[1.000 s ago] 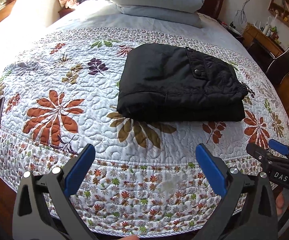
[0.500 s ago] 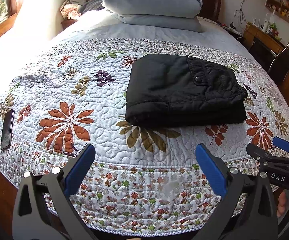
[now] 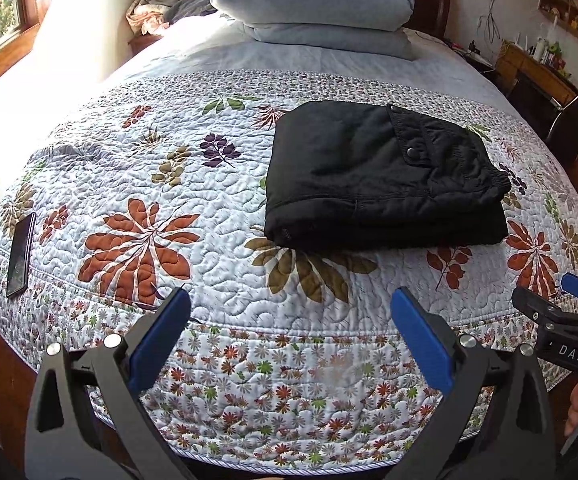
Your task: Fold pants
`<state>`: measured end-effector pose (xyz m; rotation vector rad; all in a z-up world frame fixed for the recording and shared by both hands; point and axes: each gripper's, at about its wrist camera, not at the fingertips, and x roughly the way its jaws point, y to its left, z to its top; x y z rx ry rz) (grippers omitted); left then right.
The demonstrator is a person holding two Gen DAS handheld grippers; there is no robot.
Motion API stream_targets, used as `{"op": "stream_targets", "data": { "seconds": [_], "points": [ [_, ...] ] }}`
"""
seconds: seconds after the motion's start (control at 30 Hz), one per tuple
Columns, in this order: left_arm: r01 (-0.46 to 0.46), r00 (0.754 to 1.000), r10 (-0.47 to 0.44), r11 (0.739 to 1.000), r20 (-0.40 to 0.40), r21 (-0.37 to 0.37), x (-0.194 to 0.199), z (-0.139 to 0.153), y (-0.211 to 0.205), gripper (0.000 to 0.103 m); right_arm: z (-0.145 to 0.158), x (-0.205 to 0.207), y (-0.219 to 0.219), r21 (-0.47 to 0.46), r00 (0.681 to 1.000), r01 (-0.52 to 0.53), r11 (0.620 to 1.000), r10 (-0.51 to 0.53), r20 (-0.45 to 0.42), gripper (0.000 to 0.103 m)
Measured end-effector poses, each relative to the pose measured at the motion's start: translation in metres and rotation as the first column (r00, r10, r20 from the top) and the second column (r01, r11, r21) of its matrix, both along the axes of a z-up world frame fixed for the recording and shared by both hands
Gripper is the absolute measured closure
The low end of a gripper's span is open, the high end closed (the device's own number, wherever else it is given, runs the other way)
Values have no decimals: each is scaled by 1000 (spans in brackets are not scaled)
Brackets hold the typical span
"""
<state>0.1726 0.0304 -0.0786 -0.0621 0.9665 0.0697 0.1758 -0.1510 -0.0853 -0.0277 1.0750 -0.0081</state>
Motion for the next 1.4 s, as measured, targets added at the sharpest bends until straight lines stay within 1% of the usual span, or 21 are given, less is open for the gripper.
{"op": "stream_targets", "data": {
  "seconds": [0.27,0.5,1.13,1.4],
  "points": [
    [-3,1000,3,1000,-4,13,0,-2,1,3,4,-2,-1,5,1000,-11,1000,11,9,4],
    [-12,1000,12,1000,-5,15,0,-2,5,3,12,-4,2,6,999,-31,1000,31,33,4],
    [-7,1000,7,1000,-2,17,-1,-1,2,3,12,-3,2,9,999,-37,999,37,32,4],
    [-5,1000,5,1000,1,2,-1,-1,2,3,10,-2,0,5,999,-38,999,38,28,4]
  ]
}}
